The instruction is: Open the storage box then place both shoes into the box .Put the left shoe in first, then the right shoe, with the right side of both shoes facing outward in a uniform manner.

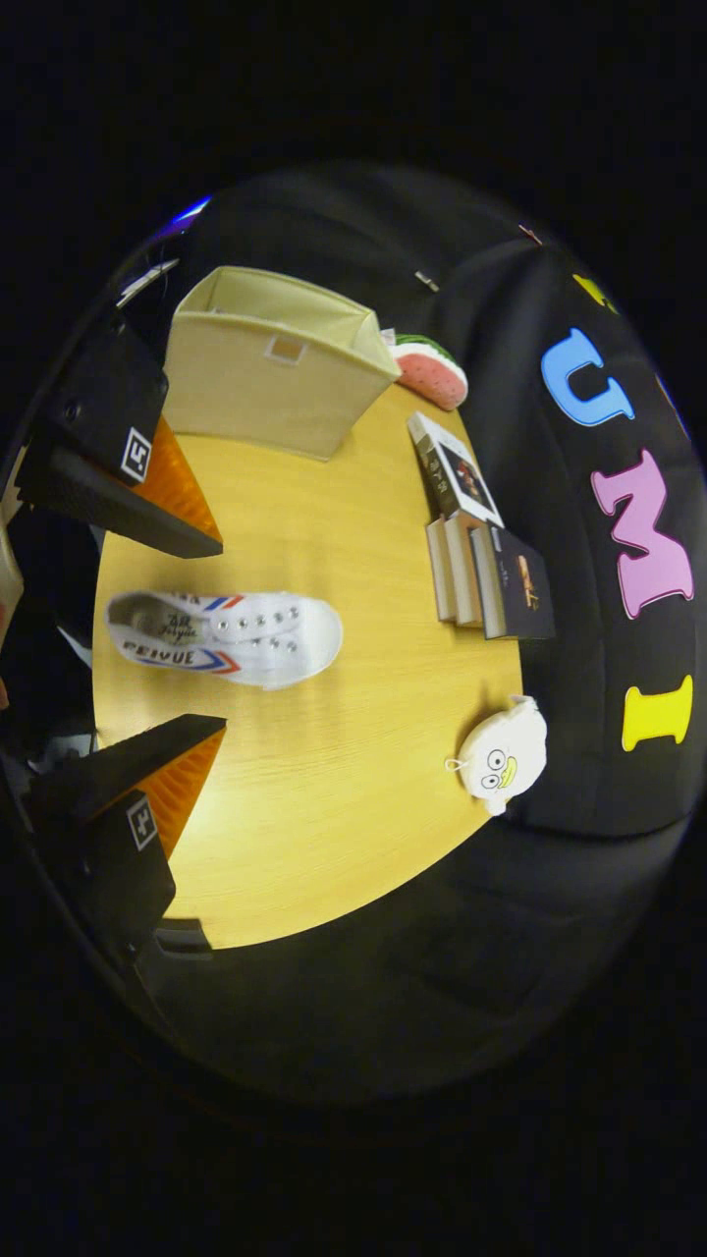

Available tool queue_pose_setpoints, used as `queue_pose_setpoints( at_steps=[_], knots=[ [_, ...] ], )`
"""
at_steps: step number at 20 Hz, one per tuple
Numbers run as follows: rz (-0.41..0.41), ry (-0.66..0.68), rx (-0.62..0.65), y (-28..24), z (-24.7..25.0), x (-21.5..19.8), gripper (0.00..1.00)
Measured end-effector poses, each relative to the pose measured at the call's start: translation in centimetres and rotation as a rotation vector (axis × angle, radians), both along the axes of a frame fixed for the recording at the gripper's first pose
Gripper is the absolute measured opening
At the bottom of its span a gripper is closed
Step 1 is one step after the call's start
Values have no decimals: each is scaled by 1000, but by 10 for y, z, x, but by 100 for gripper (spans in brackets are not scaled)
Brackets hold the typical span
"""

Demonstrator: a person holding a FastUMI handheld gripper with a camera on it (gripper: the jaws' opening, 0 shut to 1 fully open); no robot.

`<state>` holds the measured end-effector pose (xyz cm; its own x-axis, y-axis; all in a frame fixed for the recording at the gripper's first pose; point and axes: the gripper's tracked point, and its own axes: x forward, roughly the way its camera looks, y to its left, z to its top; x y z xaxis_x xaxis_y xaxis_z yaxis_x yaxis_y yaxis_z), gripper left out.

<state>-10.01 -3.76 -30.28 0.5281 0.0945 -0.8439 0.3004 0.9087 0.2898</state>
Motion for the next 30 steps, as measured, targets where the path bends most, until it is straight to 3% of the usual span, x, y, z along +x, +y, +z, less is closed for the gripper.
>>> queue_pose_setpoints(
  at_steps=[7,11,13,15,18,20,30],
  knots=[
    [79,97,-31,3,-78,-17,97],
    [73,56,-73,-5,-97,10,92],
    [89,41,-33,4,-97,15,84],
    [104,16,28,18,-97,17,68],
    [-1,51,119,10,-94,18,22],
    [-50,57,151,6,-90,19,6],
    [-61,-133,218,19,36,54,5]
  ],
)
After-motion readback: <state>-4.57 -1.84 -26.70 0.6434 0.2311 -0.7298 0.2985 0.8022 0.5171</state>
